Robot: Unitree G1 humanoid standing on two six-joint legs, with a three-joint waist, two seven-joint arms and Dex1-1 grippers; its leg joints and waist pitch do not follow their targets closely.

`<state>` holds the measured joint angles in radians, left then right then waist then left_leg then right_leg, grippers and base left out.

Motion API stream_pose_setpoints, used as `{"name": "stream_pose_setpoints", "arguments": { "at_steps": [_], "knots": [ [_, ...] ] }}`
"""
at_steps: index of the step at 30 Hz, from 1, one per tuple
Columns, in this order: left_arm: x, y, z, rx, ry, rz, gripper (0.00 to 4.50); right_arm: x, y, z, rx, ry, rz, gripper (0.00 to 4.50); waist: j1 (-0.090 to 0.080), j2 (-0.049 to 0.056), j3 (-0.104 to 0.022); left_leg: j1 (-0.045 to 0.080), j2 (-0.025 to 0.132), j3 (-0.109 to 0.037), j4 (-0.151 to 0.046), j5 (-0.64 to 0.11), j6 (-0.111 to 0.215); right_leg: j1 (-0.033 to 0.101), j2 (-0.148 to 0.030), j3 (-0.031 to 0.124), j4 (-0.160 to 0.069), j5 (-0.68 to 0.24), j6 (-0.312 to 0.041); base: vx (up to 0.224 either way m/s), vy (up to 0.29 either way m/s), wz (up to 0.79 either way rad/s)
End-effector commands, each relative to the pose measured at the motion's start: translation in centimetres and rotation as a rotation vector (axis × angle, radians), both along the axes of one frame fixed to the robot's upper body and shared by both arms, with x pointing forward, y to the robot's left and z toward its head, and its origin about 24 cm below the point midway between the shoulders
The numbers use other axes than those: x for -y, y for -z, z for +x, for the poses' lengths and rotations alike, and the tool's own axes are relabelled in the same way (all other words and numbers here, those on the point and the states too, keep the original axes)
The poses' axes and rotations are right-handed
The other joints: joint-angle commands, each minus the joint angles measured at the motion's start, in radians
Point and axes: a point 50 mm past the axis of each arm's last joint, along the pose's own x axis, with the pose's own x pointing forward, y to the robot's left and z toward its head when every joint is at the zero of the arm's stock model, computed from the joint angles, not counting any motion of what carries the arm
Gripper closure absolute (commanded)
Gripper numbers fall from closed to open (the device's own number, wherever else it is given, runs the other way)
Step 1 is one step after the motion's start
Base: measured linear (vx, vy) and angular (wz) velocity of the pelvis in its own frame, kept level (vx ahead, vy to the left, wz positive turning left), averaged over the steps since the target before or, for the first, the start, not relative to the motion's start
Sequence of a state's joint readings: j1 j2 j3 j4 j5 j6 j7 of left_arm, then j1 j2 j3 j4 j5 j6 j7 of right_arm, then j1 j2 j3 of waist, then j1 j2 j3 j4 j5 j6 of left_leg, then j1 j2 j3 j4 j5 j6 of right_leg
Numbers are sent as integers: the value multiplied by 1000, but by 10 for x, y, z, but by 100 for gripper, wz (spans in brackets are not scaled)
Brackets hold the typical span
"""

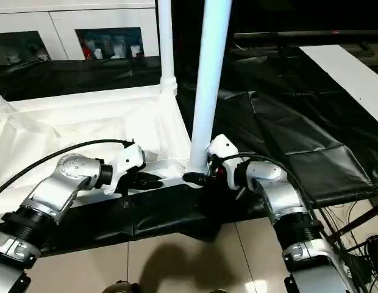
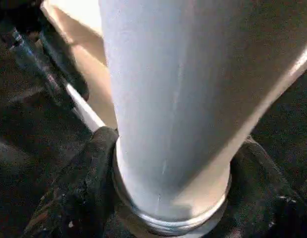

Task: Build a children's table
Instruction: Rotate leg to tighten

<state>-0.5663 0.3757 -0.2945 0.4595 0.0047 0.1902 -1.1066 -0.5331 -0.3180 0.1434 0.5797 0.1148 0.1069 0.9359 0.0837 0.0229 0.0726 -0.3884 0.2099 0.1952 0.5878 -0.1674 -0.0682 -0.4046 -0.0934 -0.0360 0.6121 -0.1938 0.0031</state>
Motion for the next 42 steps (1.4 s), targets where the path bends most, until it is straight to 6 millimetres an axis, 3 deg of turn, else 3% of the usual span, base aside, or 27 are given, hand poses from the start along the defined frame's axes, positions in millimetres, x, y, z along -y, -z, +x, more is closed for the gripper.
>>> {"name": "stream_pose_setpoints", "arguments": {
  "at_steps": [1,2,4,10,16,21,22,24,26,28,31,32,35,42],
  "knots": [
    [17,0,4,17,-16,-46,450,7,12,8,-48,235,33,182,-5,-7,-67,18,13,-5,-68,-172,53,44,-35,23,-60,-92,-258,0,0,0],
    [20,0,6,24,-43,-48,450,6,15,9,-59,279,42,182,-7,-6,-65,25,13,-6,-71,-207,34,40,-36,24,-67,-147,-249,0,0,0],
    [24,1,10,36,-77,-48,450,2,19,10,-74,329,51,183,-8,-6,-65,25,13,-7,-73,-216,19,41,-36,26,-70,-167,-237,0,0,0],
    [56,6,34,88,-350,-26,450,-28,34,21,-149,742,144,183,-12,0,-62,31,9,-9,-80,-270,-24,33,-36,27,-82,-246,-204,0,0,0],
    [73,10,40,137,-437,18,450,-55,26,29,-122,850,176,183,-8,1,-64,33,7,-11,-82,-306,-29,29,-36,27,-88,-254,-179,0,0,0],
    [75,7,37,154,-348,-20,450,-66,10,31,-48,693,268,183,-4,-8,-66,20,6,-10,-80,-260,4,38,-35,25,-82,-181,-175,0,0,0],
    [74,7,36,147,-333,-27,450,-64,8,30,-35,668,293,127,-2,-8,-65,19,7,-10,-80,-252,14,40,-37,26,-81,-173,-178,0,0,0],
    [69,7,34,136,-304,-39,450,-58,4,29,11,615,289,113,-1,-9,-67,20,7,-9,-78,-228,28,41,-38,26,-79,-151,-185,0,0,0],
    [64,7,31,132,-274,-41,450,-50,3,27,40,575,260,108,-3,-16,-66,8,5,-9,-77,-187,55,50,-37,23,-74,-112,-188,0,0,0],
    [59,7,28,134,-234,-49,450,-40,1,25,38,530,242,73,-4,-15,-65,15,7,-7,-75,-174,64,46,-37,23,-78,-128,-201,0,0,0],
    [54,7,21,120,-155,-75,450,-20,0,21,47,471,174,56,-3,-21,-63,12,7,-6,-74,-144,78,49,-36,23,-76,-111,-204,0,0,0],
    [54,7,21,120,-155,-75,450,-20,0,21,47,471,174,56,-2,-16,-64,15,9,-5,-73,-138,84,45,-36,24,-75,-106,-210,0,0,0],
    [46,2,10,84,-40,-105,450,7,-5,13,66,323,74,56,7,-18,-64,15,14,-4,-71,-126,93,46,-36,24,-70,-85,-226,0,0,0],
    [32,-3,-3,20,96,-79,450,15,-10,-10,-2,-6,42,56,16,-13,-65,15,19,-3,-67,-126,106,45,-32,21,-56,-22,-253,0,0,0]
  ]
}}
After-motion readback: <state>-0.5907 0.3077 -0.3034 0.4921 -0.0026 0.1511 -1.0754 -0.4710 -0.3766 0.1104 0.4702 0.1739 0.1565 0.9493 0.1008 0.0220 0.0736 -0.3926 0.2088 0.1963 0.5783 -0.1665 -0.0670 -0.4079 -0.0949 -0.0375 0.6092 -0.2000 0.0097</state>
